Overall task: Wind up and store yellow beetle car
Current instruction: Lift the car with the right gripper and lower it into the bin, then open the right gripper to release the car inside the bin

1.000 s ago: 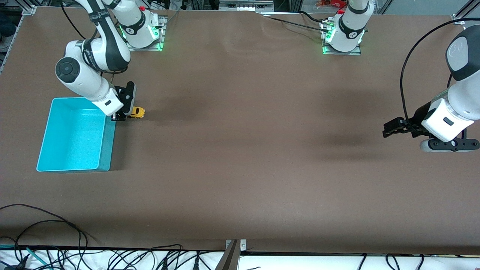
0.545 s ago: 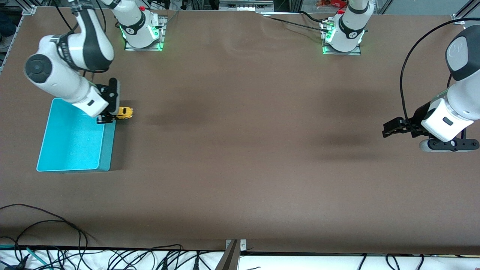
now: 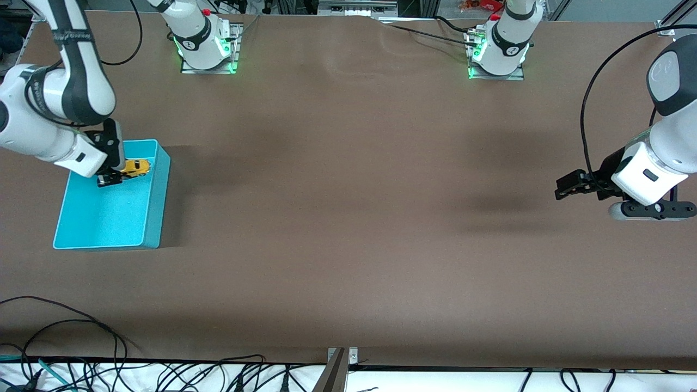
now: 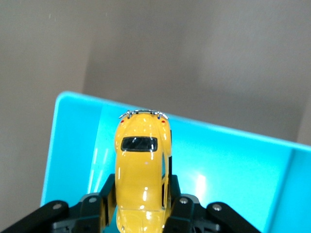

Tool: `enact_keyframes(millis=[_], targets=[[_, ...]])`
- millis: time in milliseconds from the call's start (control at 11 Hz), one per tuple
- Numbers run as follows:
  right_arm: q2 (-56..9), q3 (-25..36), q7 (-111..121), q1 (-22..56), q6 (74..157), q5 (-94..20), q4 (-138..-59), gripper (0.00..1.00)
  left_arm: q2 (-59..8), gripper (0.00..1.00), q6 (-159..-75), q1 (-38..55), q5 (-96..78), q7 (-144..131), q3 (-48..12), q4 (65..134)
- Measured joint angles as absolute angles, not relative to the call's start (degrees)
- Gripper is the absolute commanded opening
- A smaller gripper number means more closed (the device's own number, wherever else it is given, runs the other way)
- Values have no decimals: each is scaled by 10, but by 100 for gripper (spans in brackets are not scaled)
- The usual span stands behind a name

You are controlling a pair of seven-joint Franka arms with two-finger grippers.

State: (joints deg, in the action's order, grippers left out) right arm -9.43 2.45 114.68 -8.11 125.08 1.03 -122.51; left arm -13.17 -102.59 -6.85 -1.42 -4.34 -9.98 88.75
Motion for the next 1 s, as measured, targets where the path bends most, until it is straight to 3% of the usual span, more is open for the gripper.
enact_keyframes(millis=[818,909,1000], targets=[[-251,29,1294,-218,1270,16,-1194,0,-132,100,-1026,-63,-14,-43,-100,883],[-251,28,1294,-218,1270,19,-1188,90,-132,100,-1026,-61,-14,-43,-100,883],[-251,27,1294,-217,1269,22,-1184,100,-132,100,-1026,-60,-14,-43,-100,883]])
